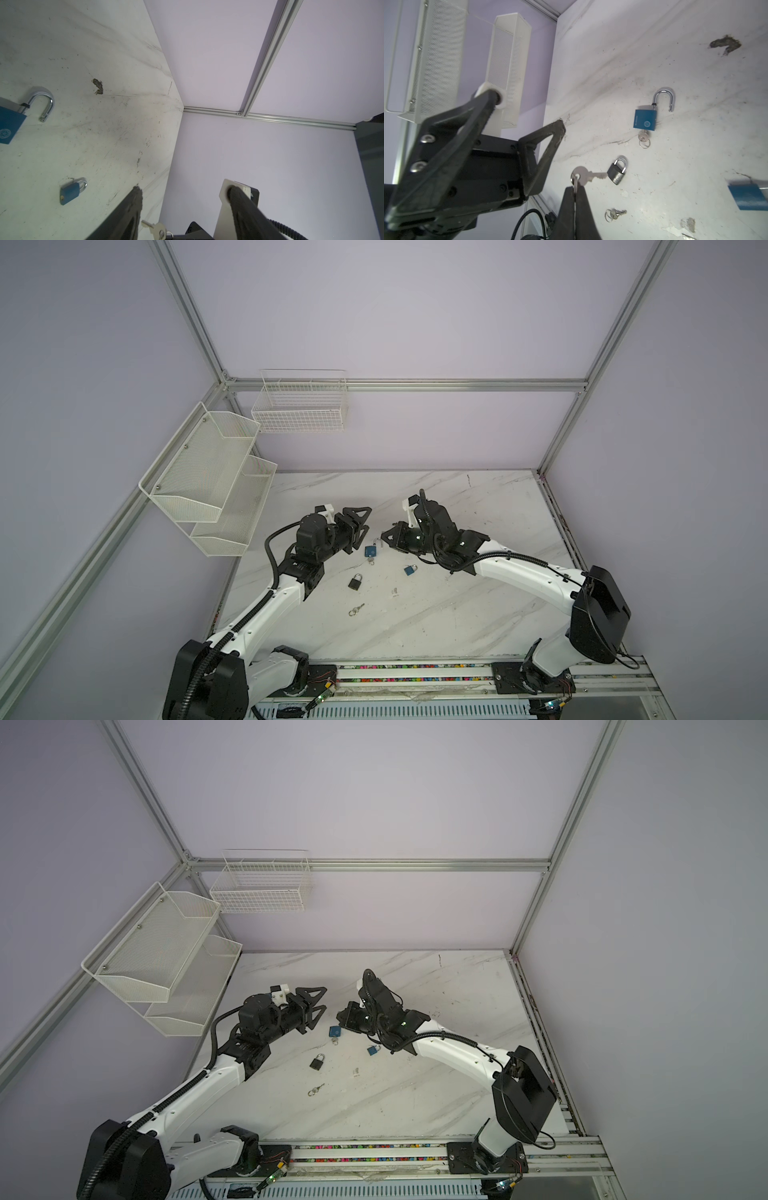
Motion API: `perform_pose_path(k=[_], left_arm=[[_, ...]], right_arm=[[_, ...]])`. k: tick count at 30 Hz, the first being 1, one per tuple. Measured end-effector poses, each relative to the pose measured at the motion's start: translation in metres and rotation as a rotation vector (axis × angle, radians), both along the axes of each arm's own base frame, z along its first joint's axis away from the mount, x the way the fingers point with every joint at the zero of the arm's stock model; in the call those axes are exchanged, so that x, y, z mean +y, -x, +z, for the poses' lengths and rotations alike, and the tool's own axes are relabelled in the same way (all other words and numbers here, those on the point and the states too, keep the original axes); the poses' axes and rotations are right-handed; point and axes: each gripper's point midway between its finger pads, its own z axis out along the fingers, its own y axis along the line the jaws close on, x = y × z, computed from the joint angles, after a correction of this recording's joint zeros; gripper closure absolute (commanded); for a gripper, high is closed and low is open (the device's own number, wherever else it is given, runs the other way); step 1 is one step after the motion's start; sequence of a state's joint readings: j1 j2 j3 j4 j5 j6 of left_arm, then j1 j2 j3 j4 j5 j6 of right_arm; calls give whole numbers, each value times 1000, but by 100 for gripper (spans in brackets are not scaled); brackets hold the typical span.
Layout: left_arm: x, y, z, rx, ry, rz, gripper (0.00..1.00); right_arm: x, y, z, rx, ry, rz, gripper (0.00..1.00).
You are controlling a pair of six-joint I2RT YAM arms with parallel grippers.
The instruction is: Unlock with the key
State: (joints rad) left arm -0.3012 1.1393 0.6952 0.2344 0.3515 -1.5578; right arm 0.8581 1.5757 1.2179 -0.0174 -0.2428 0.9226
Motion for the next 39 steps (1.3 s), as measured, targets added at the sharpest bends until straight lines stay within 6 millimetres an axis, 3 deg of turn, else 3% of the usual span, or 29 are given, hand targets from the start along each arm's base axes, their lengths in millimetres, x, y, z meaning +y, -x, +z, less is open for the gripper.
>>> perform_pose_path(k=[7,12,21,26,35,39], left_arm=[[1,-11,25,-31,149,45,33],[4,-15,38,-45,219,81,33],[7,-20,66,-109,342,123,37],[9,-21,71,-116,381,143,41],[5,-20,78,-134,419,144,38],[5,-21,76,-136,427,153,43]], right_arm=[[15,-14,61,-96,-163,-16,100],[24,-21,91,-146,-242,-16,100],[43,-31,72,-113,-254,-1,100],[47,-29,78,-119,-281,11,100],[50,-27,89,-122,-331,28,100],[51,-25,90,-116,-342,35,100]])
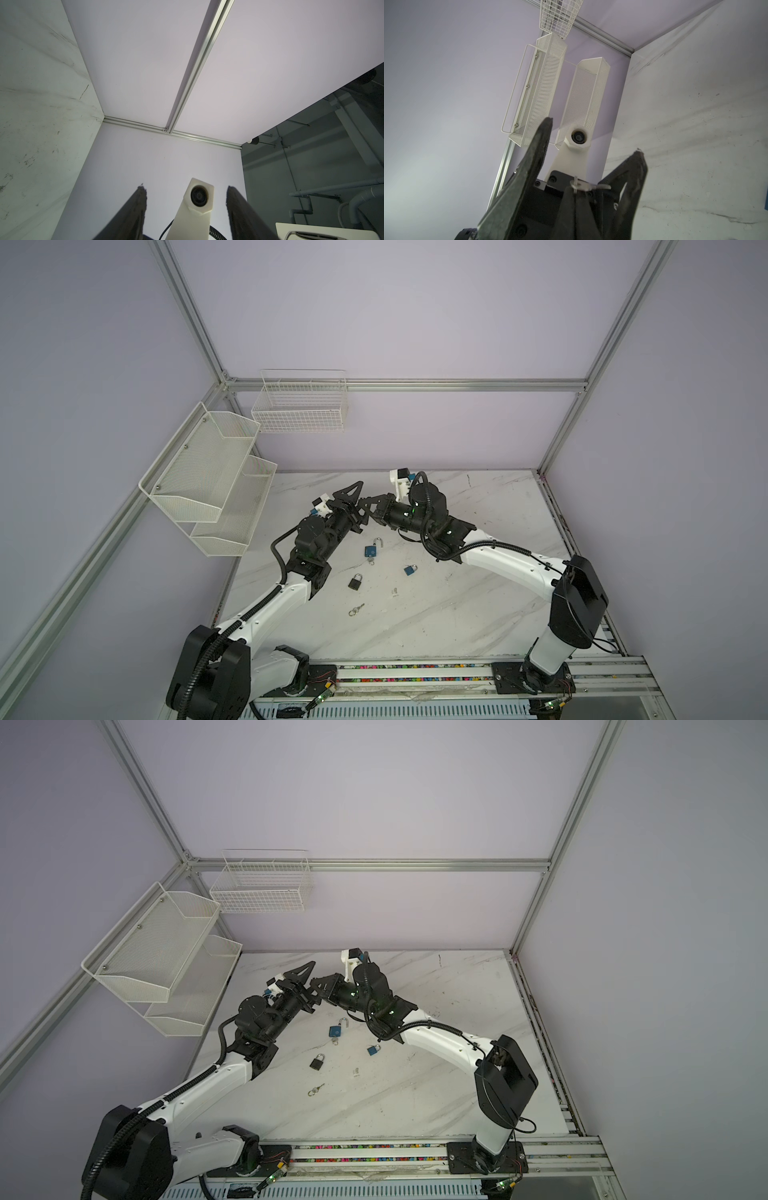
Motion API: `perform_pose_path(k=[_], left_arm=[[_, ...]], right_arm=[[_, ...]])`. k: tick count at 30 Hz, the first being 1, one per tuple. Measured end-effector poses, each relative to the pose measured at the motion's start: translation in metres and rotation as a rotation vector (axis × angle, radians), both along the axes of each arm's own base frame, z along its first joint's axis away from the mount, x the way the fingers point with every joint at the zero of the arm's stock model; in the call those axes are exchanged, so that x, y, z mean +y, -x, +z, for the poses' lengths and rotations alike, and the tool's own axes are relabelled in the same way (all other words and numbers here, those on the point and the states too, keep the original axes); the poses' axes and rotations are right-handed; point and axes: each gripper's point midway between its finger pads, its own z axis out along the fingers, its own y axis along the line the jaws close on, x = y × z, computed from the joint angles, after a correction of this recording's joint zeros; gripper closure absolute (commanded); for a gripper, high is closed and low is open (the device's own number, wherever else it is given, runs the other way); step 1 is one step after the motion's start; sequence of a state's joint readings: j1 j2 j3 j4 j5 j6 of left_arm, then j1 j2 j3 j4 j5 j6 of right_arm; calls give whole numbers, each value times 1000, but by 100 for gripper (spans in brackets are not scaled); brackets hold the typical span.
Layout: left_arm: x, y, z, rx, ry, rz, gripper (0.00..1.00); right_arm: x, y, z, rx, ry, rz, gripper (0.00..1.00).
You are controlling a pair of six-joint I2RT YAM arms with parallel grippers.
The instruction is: Unlock with the key
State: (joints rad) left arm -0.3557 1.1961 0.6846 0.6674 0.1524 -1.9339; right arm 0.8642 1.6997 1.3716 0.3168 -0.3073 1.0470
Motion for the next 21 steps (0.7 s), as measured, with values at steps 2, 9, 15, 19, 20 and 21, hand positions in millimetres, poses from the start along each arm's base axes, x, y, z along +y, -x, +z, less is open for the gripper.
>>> perform_pose_path(k=[2,9,15,19,20,21], left_arm=[[1,0,-2,3,3,7,45],[6,-1,-10,20,11,33,57],[9,-1,-15,26,10,50,67],[9,-1,-14,25,10,50,68],[9,-1,-14,25,10,50,68],[9,-1,-14,24,10,51,68]], right_arm=[[0,1,-2,8,-2,3,100],[-5,5,-8,38,5,3,100],[-11,7,0,38,-8,2,100],[-12,7,0,44,-11,5,100],[-12,7,-1,46,-11,7,100],[-12,7,-1,46,-11,8,100]])
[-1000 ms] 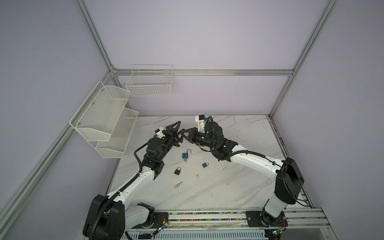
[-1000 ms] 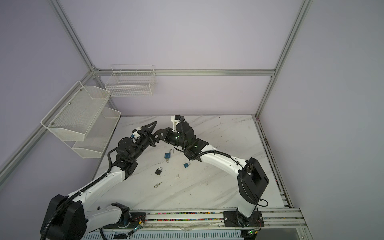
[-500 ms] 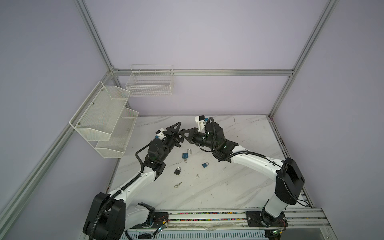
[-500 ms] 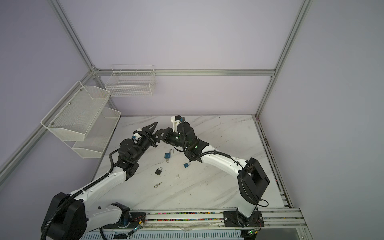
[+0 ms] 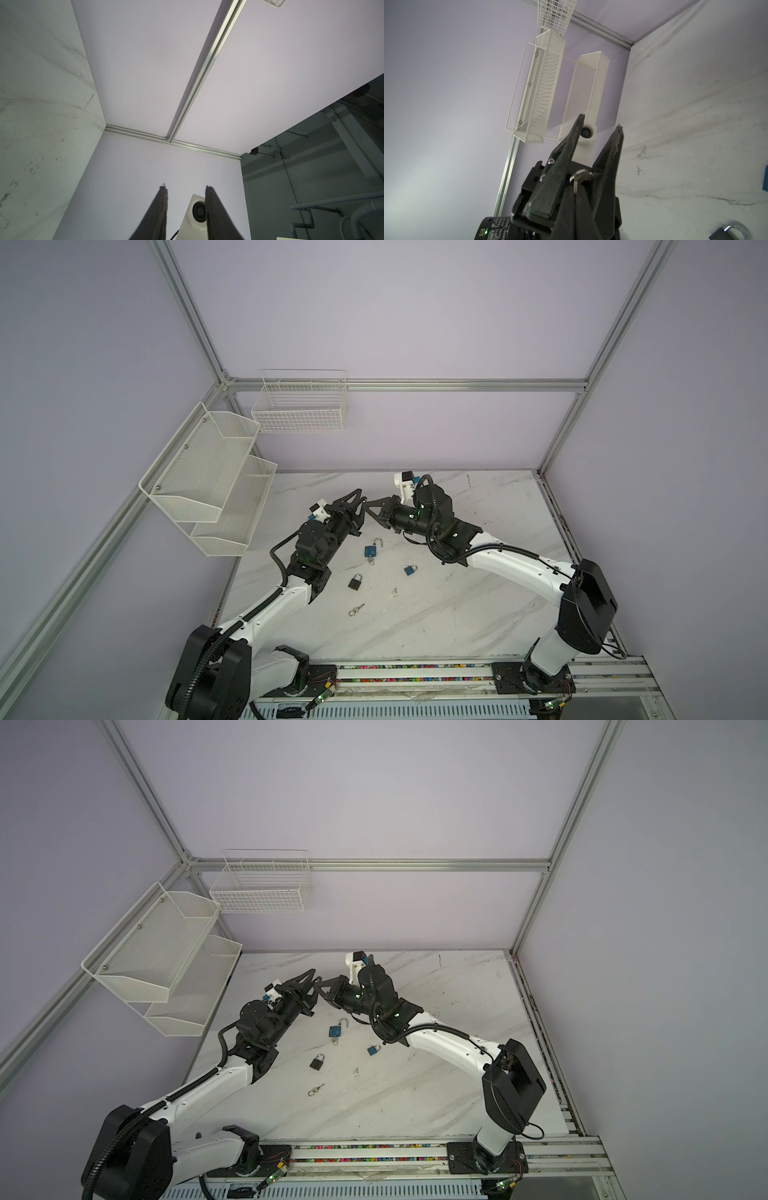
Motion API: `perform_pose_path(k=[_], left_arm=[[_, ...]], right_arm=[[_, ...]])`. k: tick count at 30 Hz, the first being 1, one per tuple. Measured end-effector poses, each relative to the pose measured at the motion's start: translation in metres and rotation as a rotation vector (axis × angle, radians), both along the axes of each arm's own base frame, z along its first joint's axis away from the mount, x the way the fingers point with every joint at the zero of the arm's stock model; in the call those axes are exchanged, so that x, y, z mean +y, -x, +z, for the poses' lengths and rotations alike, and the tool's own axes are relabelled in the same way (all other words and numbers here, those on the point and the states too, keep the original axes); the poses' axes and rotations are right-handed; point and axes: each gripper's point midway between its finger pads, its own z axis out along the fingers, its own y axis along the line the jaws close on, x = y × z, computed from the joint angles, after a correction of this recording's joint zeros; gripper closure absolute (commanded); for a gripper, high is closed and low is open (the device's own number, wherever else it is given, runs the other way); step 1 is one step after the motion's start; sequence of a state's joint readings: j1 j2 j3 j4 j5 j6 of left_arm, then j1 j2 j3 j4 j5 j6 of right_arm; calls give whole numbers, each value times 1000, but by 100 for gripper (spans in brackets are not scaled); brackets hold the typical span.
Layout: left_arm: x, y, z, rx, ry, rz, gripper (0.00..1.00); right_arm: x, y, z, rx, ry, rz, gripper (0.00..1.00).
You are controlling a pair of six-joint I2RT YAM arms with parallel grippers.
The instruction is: Unlock with the key
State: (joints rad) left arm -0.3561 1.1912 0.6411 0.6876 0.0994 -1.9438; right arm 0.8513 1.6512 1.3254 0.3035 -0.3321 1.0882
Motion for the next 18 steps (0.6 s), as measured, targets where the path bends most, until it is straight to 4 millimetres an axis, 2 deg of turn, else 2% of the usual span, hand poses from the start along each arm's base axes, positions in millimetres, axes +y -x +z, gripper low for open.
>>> perform_pose_path(k=[8,18], left_arm=[[0,0,0,-1,0,0,73],[-1,0,-4,7,-21,-4,86]], right_arm=[[-2,-1,-3,5,4,-1,100],[-3,-2,-8,11,11,-4,100]])
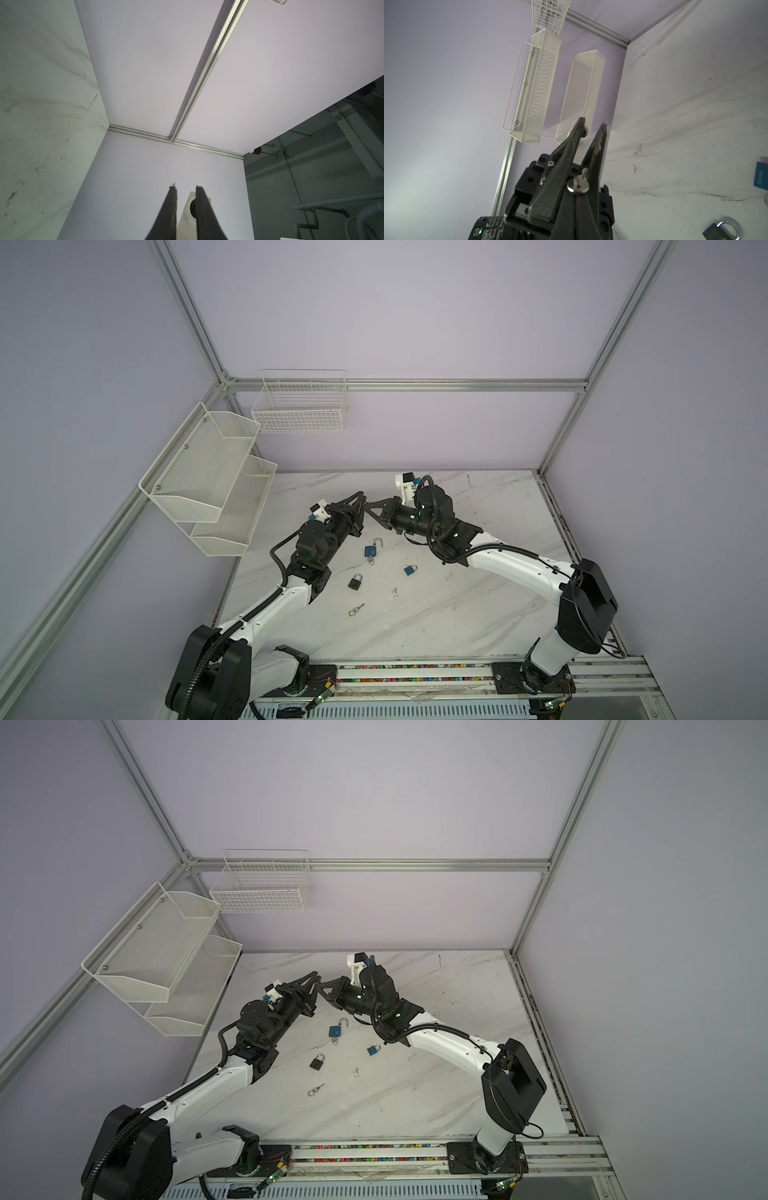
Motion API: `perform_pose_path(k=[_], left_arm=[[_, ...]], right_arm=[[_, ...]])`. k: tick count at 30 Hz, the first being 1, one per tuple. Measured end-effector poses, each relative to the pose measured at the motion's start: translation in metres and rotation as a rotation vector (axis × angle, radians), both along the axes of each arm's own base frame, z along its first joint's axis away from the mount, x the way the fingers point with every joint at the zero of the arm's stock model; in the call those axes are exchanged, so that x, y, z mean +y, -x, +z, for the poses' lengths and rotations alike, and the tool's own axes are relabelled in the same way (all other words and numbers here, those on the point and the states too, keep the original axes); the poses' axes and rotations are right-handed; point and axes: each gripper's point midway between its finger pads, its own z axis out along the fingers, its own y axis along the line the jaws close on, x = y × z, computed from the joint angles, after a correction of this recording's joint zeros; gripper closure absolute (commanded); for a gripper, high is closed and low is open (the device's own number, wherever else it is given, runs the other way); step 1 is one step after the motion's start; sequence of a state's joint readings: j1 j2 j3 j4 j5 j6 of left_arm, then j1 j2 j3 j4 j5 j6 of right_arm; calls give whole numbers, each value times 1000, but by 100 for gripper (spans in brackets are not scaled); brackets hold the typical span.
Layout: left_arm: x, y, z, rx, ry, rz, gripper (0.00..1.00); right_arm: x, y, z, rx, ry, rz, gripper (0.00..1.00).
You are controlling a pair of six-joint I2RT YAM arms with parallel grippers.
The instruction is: Unlock with the key
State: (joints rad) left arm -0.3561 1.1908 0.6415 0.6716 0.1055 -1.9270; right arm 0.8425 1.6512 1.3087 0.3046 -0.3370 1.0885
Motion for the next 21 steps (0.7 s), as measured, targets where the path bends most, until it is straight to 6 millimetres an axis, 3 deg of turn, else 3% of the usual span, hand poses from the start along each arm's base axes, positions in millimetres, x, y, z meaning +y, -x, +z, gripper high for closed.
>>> perform_pose_path(k=[11,17,21], left_arm=[[0,2,-2,0,-28,-2,99],[0,2,-1,-12,-50,1,100],[-2,3,0,-36,-92,-3,100]], right_arm=[[0,0,0,-1,-1,2,100],[-1,1,1,0,1,2,100],[-3,2,0,-3,18,-1,88]])
